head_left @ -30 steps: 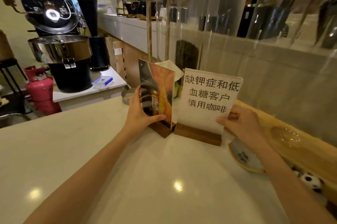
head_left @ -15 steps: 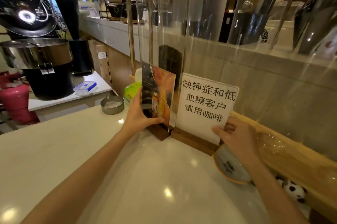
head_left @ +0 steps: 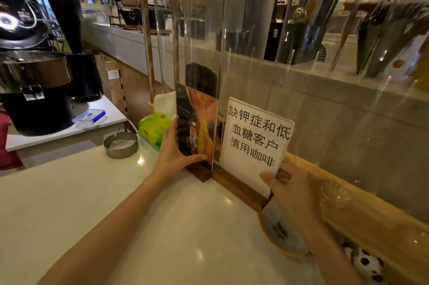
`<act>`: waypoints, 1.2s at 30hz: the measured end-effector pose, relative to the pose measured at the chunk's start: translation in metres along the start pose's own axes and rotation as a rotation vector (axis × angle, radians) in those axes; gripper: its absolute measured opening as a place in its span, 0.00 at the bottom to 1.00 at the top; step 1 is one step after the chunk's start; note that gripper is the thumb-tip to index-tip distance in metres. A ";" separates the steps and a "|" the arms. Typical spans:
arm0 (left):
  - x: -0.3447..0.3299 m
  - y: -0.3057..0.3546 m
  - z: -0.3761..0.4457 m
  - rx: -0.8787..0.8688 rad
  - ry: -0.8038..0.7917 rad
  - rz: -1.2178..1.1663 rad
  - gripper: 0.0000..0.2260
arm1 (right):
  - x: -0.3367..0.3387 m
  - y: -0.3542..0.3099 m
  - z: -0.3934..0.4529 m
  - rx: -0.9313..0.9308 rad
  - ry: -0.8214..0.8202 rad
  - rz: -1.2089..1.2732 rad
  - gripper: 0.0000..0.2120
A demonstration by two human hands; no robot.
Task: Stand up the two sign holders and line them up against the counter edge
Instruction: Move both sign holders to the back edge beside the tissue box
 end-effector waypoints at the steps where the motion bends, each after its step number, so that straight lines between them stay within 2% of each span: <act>1: -0.002 0.000 0.001 0.000 0.003 0.005 0.51 | 0.000 0.000 -0.001 -0.006 -0.001 0.009 0.15; 10: -0.009 -0.002 0.004 -0.009 0.012 0.089 0.51 | -0.003 0.002 -0.002 -0.009 -0.032 -0.001 0.14; 16: -0.016 -0.006 -0.004 0.006 -0.046 0.159 0.49 | -0.002 -0.003 0.005 -0.028 -0.107 -0.053 0.14; 20: -0.019 -0.010 -0.014 0.043 -0.083 0.199 0.44 | 0.011 -0.032 0.017 -0.024 -0.085 0.102 0.18; 22: -0.022 -0.007 -0.021 0.060 -0.111 0.181 0.40 | 0.021 -0.057 0.028 0.038 -0.060 0.151 0.17; 26: -0.020 -0.002 -0.033 0.099 -0.087 0.266 0.27 | 0.030 -0.111 0.063 0.230 -0.030 0.000 0.19; 29: -0.013 0.004 -0.037 0.101 -0.050 0.284 0.11 | 0.007 -0.150 0.082 0.408 -0.145 -0.124 0.14; 30: -0.012 0.005 -0.039 0.111 -0.047 0.283 0.09 | -0.006 -0.160 0.087 0.455 -0.201 -0.167 0.14; 33: -0.014 0.004 -0.042 0.160 -0.074 0.283 0.08 | -0.043 -0.178 0.095 0.521 -0.358 -0.287 0.14; 36: -0.018 0.000 -0.041 0.179 -0.093 0.284 0.09 | -0.072 -0.179 0.097 0.505 -0.484 -0.394 0.13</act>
Point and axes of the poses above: each hand's wrist, its own z-axis towards the middle knuckle, its own x-axis out of the back of the hand, y = z × x, the point moved 9 cm from there along z, towards the middle knuckle, and after that the axes turned 3 degrees about x, right-handed, at the moved point
